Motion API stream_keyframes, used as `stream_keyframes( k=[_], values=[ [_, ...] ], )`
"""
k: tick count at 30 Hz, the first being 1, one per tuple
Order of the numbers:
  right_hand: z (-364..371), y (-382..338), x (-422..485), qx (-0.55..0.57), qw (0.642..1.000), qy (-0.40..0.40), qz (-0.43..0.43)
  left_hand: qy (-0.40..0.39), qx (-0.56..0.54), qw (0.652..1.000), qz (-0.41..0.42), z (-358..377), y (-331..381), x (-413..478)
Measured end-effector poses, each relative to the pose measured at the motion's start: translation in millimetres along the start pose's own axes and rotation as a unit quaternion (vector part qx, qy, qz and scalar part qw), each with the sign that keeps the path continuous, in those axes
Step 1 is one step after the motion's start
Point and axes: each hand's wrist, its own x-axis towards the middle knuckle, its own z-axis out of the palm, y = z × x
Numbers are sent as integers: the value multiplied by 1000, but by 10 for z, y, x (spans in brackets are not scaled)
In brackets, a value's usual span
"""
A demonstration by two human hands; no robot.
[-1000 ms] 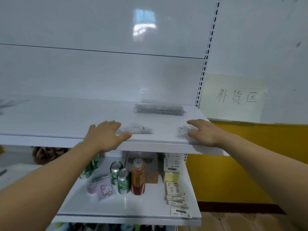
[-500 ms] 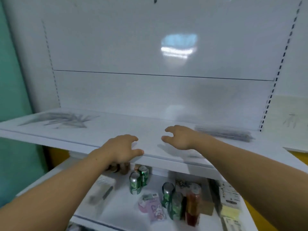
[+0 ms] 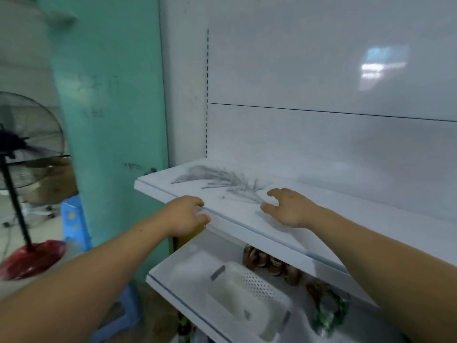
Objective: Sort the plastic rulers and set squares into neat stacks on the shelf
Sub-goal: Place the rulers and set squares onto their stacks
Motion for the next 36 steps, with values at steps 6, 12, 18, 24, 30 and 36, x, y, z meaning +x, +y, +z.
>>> stream_keyframes(
  k=[6,12,18,24,30,36],
  values=[
    [192,-308,942,-23,1000,-7,-21,23,1,999,-38,-148,-594,552],
    [258,-495,1982,2,999,-9,-44,41,11,998,-36,-256,-925,1423],
    [334,-665,2732,17,996,-76,-52,-22,14,999,-23,-241,-1063,2198],
    [306,-746,2889,21,994,-49,-95,-62,60,996,36,-234,-1088,2557],
    [266,-766,2660,36,998,10,-40,-42,-25,992,114,-284,-1206,2597],
    [314,-863,2347,59,994,66,60,-40,-44,979,196,-304,-1295,2550]
  ],
)
